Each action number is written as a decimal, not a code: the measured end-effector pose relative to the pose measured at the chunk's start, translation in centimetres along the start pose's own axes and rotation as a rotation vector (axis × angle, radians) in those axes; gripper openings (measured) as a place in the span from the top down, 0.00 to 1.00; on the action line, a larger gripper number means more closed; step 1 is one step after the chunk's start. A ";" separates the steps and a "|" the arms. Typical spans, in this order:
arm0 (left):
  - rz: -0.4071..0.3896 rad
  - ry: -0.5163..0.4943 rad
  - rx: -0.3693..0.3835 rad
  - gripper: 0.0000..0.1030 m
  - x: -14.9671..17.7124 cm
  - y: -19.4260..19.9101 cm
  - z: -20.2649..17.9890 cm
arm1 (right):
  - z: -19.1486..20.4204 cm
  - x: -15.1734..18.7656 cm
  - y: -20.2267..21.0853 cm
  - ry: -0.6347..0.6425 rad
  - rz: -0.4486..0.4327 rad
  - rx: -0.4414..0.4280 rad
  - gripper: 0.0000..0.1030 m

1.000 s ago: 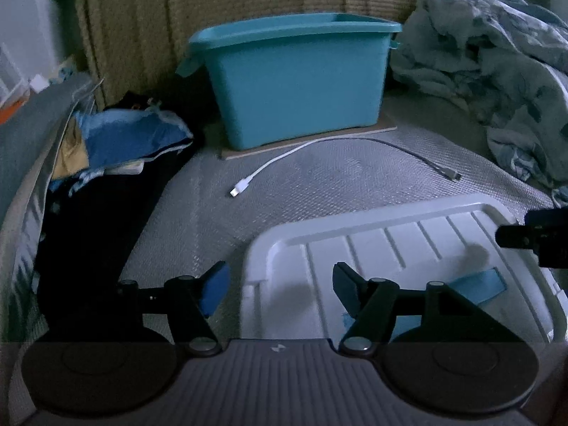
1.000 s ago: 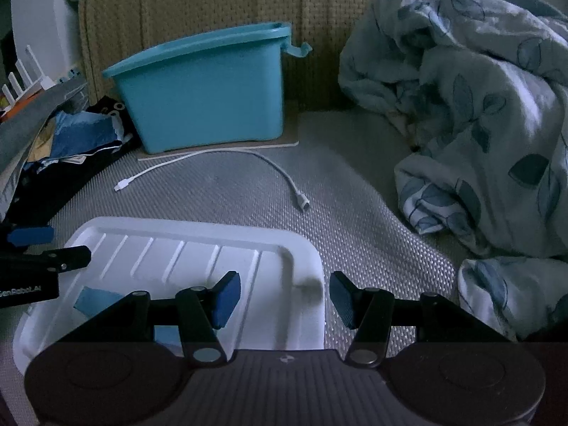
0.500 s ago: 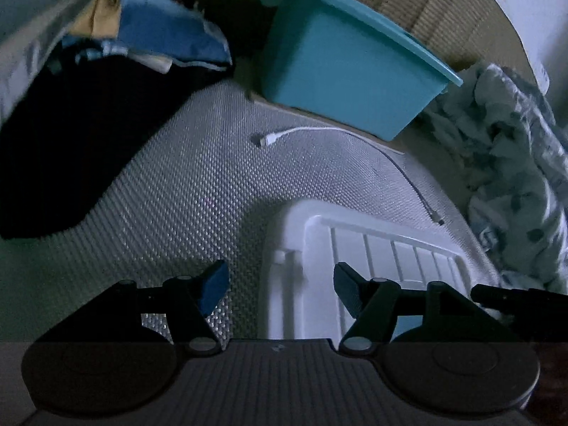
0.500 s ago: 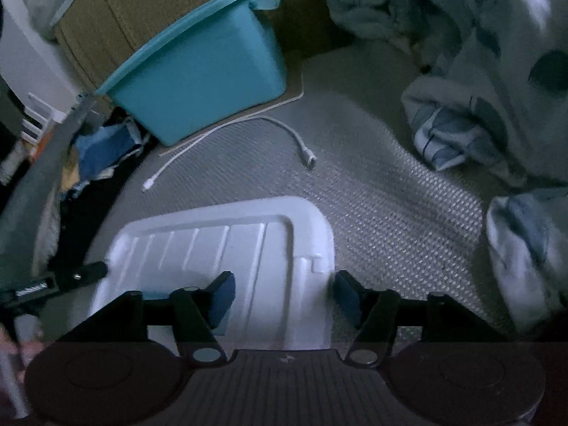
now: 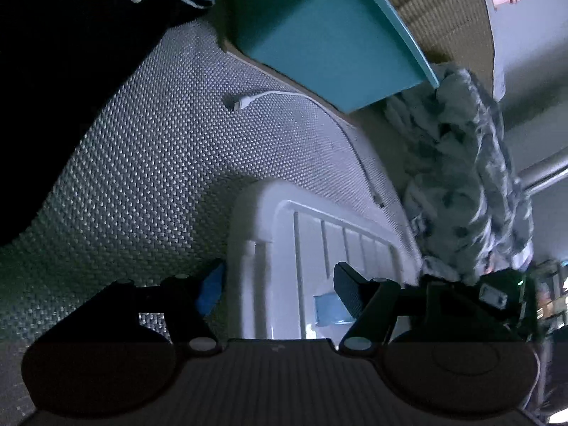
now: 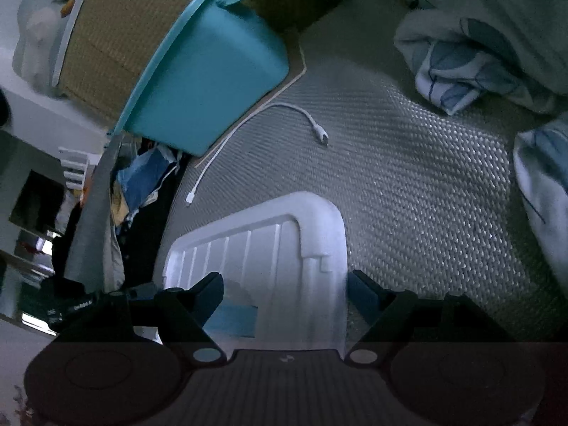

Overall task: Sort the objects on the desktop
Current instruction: 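Close both grippers on opposite edges of the white plastic lid, then lift the white lid with both grippers and carry it over the teal bin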

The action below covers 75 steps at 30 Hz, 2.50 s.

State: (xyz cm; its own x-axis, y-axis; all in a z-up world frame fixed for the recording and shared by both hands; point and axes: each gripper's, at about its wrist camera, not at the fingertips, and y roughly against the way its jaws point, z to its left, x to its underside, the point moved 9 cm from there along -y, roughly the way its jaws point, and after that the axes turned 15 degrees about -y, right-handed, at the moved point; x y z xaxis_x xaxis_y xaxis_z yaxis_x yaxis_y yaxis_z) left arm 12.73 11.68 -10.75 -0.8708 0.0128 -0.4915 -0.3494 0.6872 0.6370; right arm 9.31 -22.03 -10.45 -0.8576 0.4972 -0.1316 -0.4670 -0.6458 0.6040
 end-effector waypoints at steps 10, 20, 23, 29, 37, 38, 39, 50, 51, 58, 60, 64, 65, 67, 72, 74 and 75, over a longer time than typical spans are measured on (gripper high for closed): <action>-0.155 0.233 0.180 0.21 -0.9 0.4 1.3 | 0.2 -0.3 -0.3 -0.008 -0.007 -0.010 0.17; -0.175 0.175 0.186 0.52 -1.5 0.1 0.3 | 0.3 -0.6 -0.2 -0.029 -0.002 -0.080 0.15; -0.166 0.161 0.109 0.60 -1.2 0.0 1.0 | 0.4 -0.7 0.1 -0.033 -0.016 -0.106 0.18; -0.193 0.189 0.092 0.61 -1.3 0.1 1.9 | 1.2 -1.1 0.8 -0.028 -0.055 -0.177 0.28; -0.292 0.276 0.111 0.62 -1.6 1.9 3.6 | 2.2 -1.6 2.0 -0.047 -0.078 -0.329 0.41; -0.297 0.280 0.104 0.63 -1.6 2.0 3.7 | 2.4 -1.8 2.4 -0.055 -0.084 -0.372 0.45; -0.301 0.283 0.105 0.63 -1.6 2.0 3.8 | 2.5 -1.9 2.5 -0.061 -0.085 -0.394 0.53; -0.340 0.215 0.128 0.62 -2.4 2.5 2.3 | 3.3 -1.6 1.7 0.013 -0.075 -0.375 0.72; -0.348 0.206 0.134 0.62 -2.6 2.6 2.0 | 3.3 -1.7 1.8 0.014 -0.081 -0.374 0.72; -0.375 0.137 0.118 0.63 -4.1 3.1 0.0 | 3.8 -2.6 2.8 0.064 -0.145 -0.316 0.71; -0.379 0.126 0.116 0.62 -4.4 3.2 -0.5 | 4.3 -3.1 2.9 0.081 -0.163 -0.312 0.71; -0.375 0.090 0.104 0.62 -5.2 3.2 -1.5 | 5.0 -4.3 3.2 0.098 -0.188 -0.302 0.70; -0.373 0.078 0.100 0.62 -5.5 3.2 -1.8 | 5.2 -4.6 3.3 0.102 -0.193 -0.298 0.70; -0.371 0.058 0.092 0.61 -6.0 3.3 -2.3 | 5.4 -5.1 3.3 0.111 -0.201 -0.285 0.69; -0.392 0.038 0.061 0.61 -7.3 4.2 -3.1 | 6.5 -6.7 3.3 0.146 -0.220 -0.248 0.66; -0.409 0.038 0.057 0.61 -8.0 4.7 -3.2 | 7.3 -7.1 3.3 0.158 -0.225 -0.242 0.65; -0.418 0.038 0.056 0.61 -8.3 5.0 -3.3 | 7.7 -7.4 3.3 0.165 -0.228 -0.243 0.65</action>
State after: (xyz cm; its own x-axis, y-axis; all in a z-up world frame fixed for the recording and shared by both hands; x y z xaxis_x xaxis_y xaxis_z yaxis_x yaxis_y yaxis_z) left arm 17.09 12.63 -1.47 -0.6707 -0.3014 -0.6777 -0.6568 0.6658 0.3539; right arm 15.73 -23.37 -1.38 -0.7394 0.5568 -0.3785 -0.6708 -0.6576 0.3430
